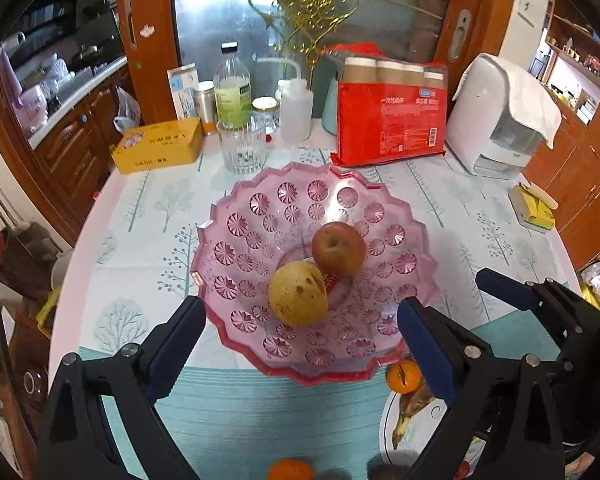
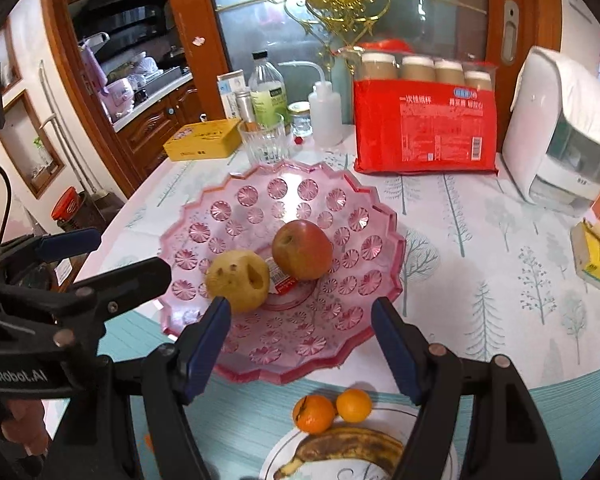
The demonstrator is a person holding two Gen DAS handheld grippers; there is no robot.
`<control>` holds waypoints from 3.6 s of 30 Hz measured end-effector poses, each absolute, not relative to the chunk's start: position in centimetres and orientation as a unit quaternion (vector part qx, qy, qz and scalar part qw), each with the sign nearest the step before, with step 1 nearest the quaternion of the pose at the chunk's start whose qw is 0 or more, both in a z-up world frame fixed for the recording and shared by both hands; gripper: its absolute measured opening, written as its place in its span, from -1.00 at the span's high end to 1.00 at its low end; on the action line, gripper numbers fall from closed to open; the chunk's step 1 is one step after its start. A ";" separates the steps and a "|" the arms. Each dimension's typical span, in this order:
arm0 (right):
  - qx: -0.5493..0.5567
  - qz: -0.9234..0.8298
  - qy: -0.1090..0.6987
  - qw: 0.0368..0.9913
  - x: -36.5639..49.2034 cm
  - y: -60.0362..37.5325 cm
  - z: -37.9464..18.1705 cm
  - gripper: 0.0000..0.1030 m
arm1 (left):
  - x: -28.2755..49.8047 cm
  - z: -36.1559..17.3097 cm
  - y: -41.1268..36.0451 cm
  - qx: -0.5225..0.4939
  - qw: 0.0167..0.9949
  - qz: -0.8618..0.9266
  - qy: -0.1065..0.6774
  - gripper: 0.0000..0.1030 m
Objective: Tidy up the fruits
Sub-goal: 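Withdraw both grippers from the bowl back toward the remaining fruit, then grasp a tangerine with the left gripper while the right gripper grasps the avocado, then carry the tangerine and avocado over the pink bowl and lower them in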
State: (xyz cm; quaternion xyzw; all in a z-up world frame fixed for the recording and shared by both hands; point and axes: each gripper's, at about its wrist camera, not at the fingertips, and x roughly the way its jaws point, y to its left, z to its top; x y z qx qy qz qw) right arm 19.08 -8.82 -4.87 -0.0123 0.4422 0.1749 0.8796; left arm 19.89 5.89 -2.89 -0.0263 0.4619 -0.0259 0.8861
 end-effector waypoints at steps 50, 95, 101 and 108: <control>-0.080 0.275 0.523 0.803 3.9 -11.7 -13.2 -0.43 | 2.4 -13.0 6.2 -0.076 0.828 0.056 0.553 -0.86; -0.086 0.293 0.552 0.776 4.3 -8.0 -16.6 -0.10 | 7.0 -19.1 7.4 -0.149 0.802 0.032 0.578 0.19; -0.077 0.290 0.546 0.782 4.1 -8.7 -15.7 -0.09 | 6.5 -17.9 7.2 -0.133 0.807 0.034 0.574 0.19; -0.066 0.286 0.533 0.794 3.8 -9.5 -14.1 -0.09 | 6.0 -15.7 6.5 -0.111 0.818 0.031 0.563 0.19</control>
